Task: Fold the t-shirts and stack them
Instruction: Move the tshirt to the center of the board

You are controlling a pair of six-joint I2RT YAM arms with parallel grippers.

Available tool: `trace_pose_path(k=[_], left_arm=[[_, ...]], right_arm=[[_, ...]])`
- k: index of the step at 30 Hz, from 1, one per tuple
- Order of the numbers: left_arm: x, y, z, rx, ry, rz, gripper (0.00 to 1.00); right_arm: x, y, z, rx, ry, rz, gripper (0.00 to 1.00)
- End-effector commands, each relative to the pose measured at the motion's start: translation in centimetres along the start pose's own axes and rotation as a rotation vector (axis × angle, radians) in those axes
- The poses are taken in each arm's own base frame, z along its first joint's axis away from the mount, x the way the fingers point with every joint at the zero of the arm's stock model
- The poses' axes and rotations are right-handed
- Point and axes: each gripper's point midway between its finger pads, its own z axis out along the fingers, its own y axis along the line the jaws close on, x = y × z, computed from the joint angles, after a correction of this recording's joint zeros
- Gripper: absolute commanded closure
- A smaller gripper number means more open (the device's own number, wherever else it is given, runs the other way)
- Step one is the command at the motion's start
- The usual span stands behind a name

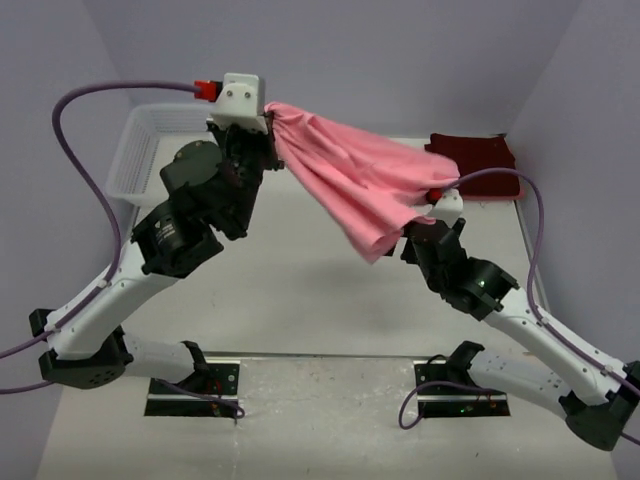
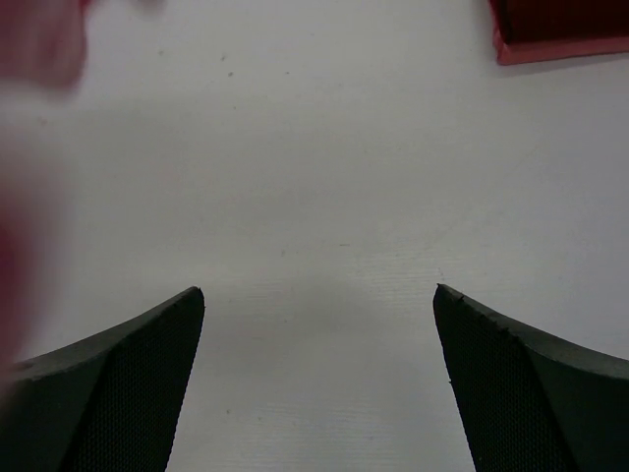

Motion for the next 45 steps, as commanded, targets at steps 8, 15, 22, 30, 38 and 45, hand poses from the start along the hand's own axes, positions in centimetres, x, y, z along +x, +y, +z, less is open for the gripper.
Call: trace_pose_path(k=[8,15,22,30,38,45], left_arm=[[13.6,0.5,1.8,-0.148,0.215,0.046,1.0],[22.6,-1.5,2.8,-0.101,0.35,0.095,1.0],[22.4,-1.1,2.7,-0.118,0.349,0.113,1.0],[13.2,-1.1,2.7,-0.08,0.229,0.067,1.0],[6.8,-1.6,-0.1,0.059,0.136,-0.038,1.0],[14.0,-1.0,0.7,-0.036,0.271,0.016,0.85]], right_arm=[[-0.8,-0.6,-3.1,-0.034,0.006,0.024,0.01],[-0.9,0.6,-3.4,-0.094,-0.021,-0.003,0.01],[-1.0,-0.2,-3.1,-0.037,-0.024,-0.025,0.01],[0.2,0.9,-2.0,-0.052,0.014,-0.031,0.01],[1.1,2.0,-1.0,-0.054,0.043,-0.043,0.01],[0.7,2.4,-1.2,-0.069,0.037,-0.046,0.01]])
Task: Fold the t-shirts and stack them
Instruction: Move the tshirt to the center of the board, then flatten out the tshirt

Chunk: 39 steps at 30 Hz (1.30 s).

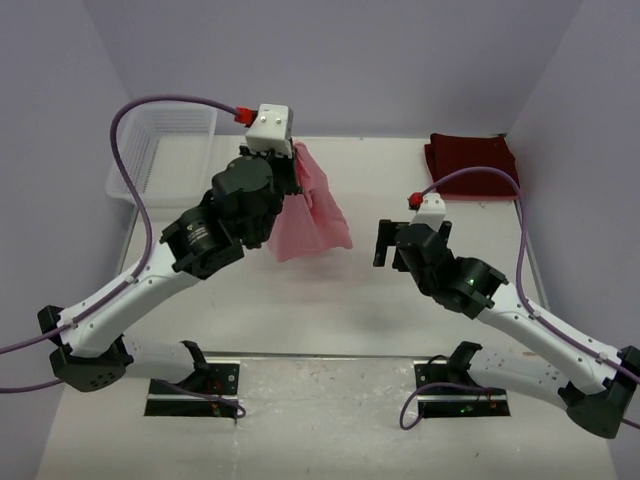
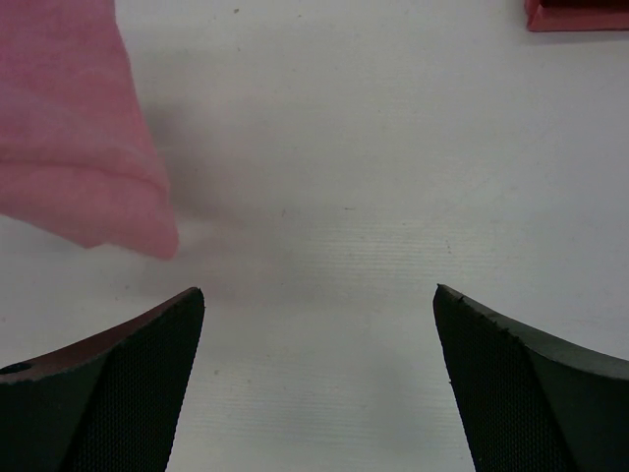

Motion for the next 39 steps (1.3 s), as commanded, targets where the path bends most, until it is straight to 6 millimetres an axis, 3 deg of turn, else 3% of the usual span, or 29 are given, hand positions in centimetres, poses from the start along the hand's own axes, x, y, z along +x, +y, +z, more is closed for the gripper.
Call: trace_pose_path(k=[1,2,3,4,5,6,7,10,12,15,16,17,19,20,23,27,31,39], left_arm=[[6.4,0.9,2.7,-0.087,0.137,0.046,0.85],[9.3,1.1,3.6,-0.103,0.192,0.034,0.88],[10.8,1.6,4.3,-0.121,0.221,0.03,0.86],[12.4,4.0,5.0,-0.212,0.26,0.003,0.76],[14.3,5.9,5.6,-0.311,0.294,0.03,0.4],[14.9,7.9,5.7,-0.416,0.295,0.044,0.31],[15.0,12.1,5.3,-0.592,0.288,0.067,0.22],[15.1,16.7,4.6,-0.777,0.324,0.063,0.06],[14.5,16.8,4.0,-0.795,0.315,0.04,0.08],[16.9,14.3,4.1,-0.603,0.381,-0.009,0.24],[18.1,12.2,4.6,-0.48,0.416,-0.068,0.35],[20.0,11.9,3.4,-0.447,0.451,-0.072,0.4],[21.7,10.9,2.2,-0.421,0.468,-0.091,0.49],[23.1,11.4,1.3,-0.43,0.491,-0.081,0.5],[24.5,12.1,0.6,-0.444,0.504,-0.07,0.51],[24.3,12.7,0.4,-0.472,0.503,-0.051,0.51],[22.7,12.2,0.8,-0.444,0.472,-0.07,0.51],[21.3,11.8,0.5,-0.404,0.446,-0.093,0.5]], right_arm=[[-1.4,1.0,-0.4,-0.034,-0.034,0.031,0.01],[-1.5,1.1,-0.5,-0.04,-0.035,0.03,0.01],[-1.5,1.2,-0.4,-0.042,-0.034,0.027,0.01],[-1.2,1.7,-0.3,-0.064,-0.021,0.008,0.01],[-1.2,2.5,-0.1,-0.101,-0.023,-0.004,0.01],[-1.1,3.0,0.1,-0.125,-0.021,-0.032,0.01],[-0.6,3.4,0.6,-0.13,-0.003,-0.045,0.01],[0.3,5.2,2.0,-0.171,0.028,-0.091,0.01],[0.1,6.6,2.4,-0.204,0.045,-0.096,0.01],[1.3,9.0,3.3,-0.272,0.109,-0.117,0.04],[1.6,9.4,3.5,-0.287,0.124,-0.116,0.07],[2.2,9.9,3.8,-0.306,0.138,-0.115,0.09],[3.4,11.2,3.8,-0.377,0.175,-0.113,0.2],[4.4,11.6,4.3,-0.394,0.198,-0.113,0.24],[6.9,12.9,4.7,-0.448,0.275,-0.107,0.33],[10.4,13.6,5.7,-0.471,0.377,-0.092,0.39],[12.8,13.9,6.8,-0.472,0.438,-0.09,0.42],[14.2,15.0,9.2,-0.44,0.481,-0.119,0.45]])
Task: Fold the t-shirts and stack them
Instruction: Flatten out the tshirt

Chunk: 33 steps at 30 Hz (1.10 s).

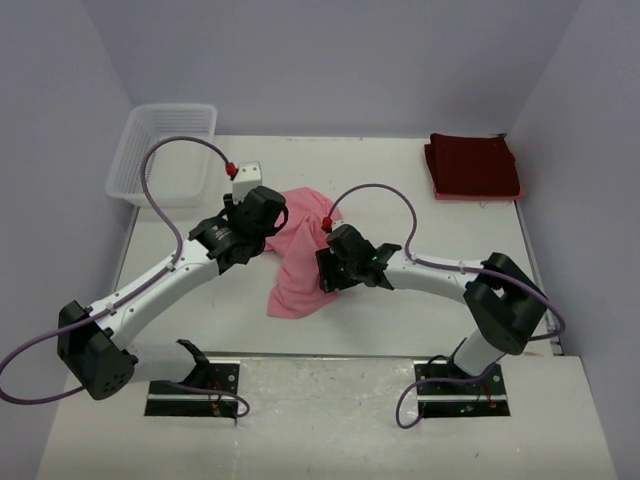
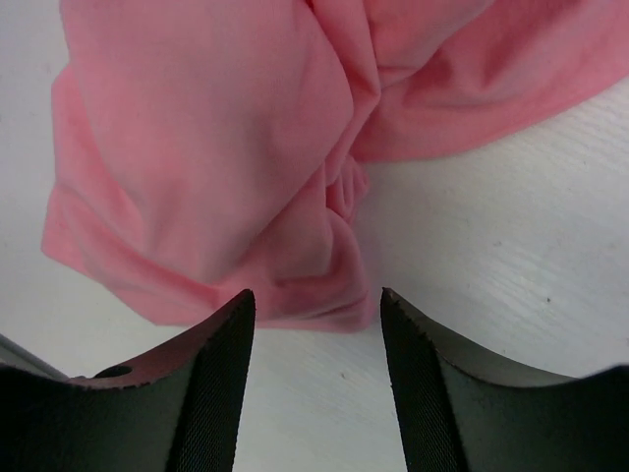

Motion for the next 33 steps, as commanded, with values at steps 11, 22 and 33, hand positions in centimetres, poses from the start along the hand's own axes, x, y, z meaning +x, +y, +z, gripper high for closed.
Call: trace_pose_path(k=[11,22,33], left_arm=[[-2.3,1.8,-2.7,0.051,-0.093,-0.08,0.48],[0.0,3.0,-1.7,-0.013,-0.06,-0.051,0.48],[1.5,5.1,-1.8,-0.091,-0.037,-0.045,0.49]], right_arm=[[-3.5,2.0,2.8,0.006,-0.024,-0.002,0.72],[-11.5,2.7,-6.9,0.078,-0.251,-0.097,1.0],[-22.0,9.2,-26.5,-0.134,-0.58,-0.283,1.0]])
